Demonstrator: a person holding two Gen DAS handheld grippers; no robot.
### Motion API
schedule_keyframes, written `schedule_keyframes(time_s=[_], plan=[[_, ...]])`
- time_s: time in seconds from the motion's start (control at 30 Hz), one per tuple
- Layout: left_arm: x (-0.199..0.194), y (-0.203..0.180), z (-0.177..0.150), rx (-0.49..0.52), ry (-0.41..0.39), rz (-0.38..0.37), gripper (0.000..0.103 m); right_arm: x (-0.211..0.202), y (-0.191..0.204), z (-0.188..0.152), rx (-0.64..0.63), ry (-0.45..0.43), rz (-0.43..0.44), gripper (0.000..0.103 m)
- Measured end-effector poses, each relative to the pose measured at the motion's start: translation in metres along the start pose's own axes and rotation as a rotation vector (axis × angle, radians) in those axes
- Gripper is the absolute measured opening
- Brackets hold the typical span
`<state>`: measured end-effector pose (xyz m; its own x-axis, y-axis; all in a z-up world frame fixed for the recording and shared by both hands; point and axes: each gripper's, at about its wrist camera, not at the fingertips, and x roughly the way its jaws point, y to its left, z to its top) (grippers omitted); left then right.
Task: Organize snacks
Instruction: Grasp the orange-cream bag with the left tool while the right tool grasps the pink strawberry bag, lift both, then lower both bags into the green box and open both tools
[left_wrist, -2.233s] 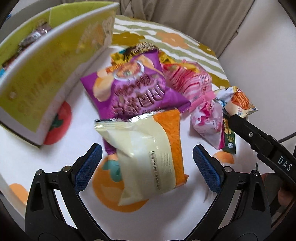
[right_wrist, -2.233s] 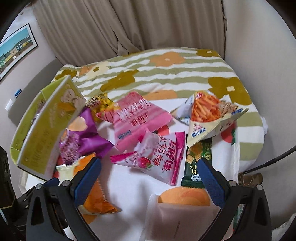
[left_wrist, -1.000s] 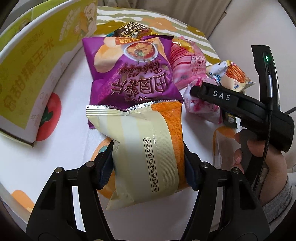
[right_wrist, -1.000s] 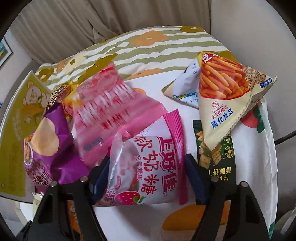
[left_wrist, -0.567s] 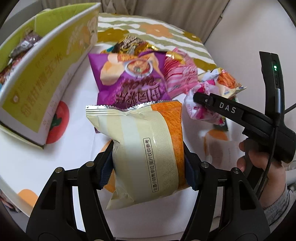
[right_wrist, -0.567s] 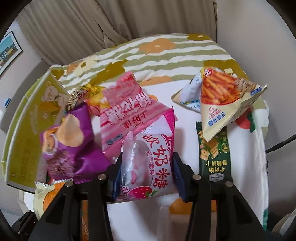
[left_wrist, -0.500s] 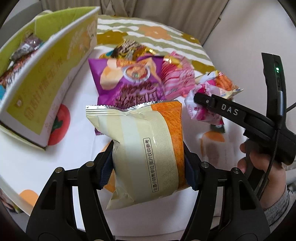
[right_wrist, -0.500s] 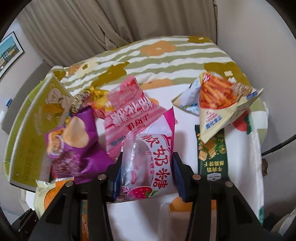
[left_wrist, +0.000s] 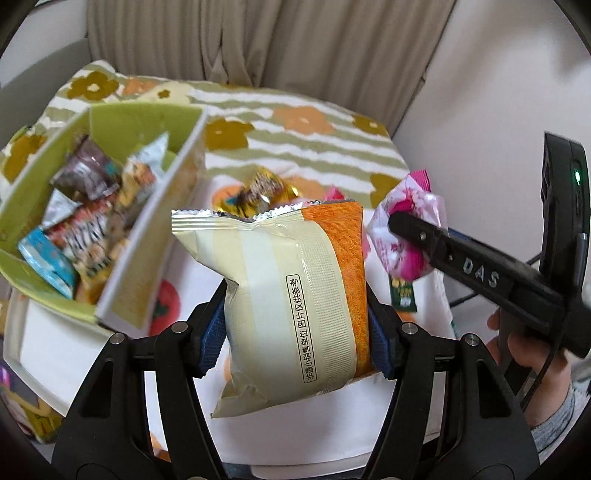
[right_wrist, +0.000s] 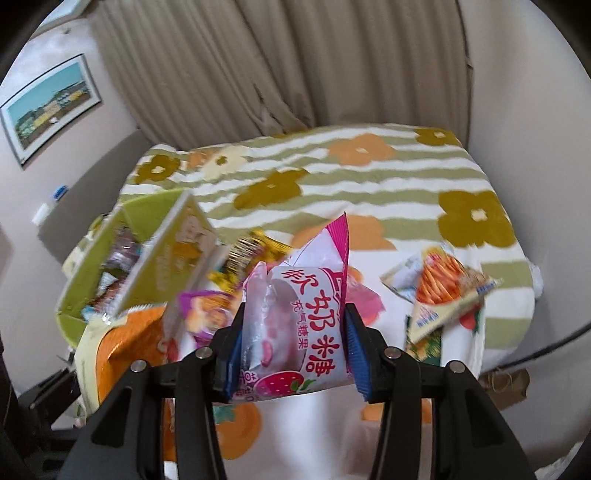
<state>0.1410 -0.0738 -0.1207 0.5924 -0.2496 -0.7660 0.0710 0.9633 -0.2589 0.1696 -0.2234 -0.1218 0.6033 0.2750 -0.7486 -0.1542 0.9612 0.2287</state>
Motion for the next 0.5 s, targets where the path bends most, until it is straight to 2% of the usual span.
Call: schedule_keyframes(time_s=[0.2,0.37,0.5], plan=[[-0.026,0.036,0.036,0.000,-0.058,0.025,0.061,-0.008,0.045,0.026,-0.053,-0.038,0.074,0.044],[-0.039,0.082,0.076,0.013,-0.087,0.035,0.061,-0.006,0.085,0.047,-0.068,-0.079,0.102,0.044],[-0.036,0.120,0.108,0.011,-0.073,0.042,0.061,0.010,0.120,0.068,-0.072,-0.087,0.115,0.044]])
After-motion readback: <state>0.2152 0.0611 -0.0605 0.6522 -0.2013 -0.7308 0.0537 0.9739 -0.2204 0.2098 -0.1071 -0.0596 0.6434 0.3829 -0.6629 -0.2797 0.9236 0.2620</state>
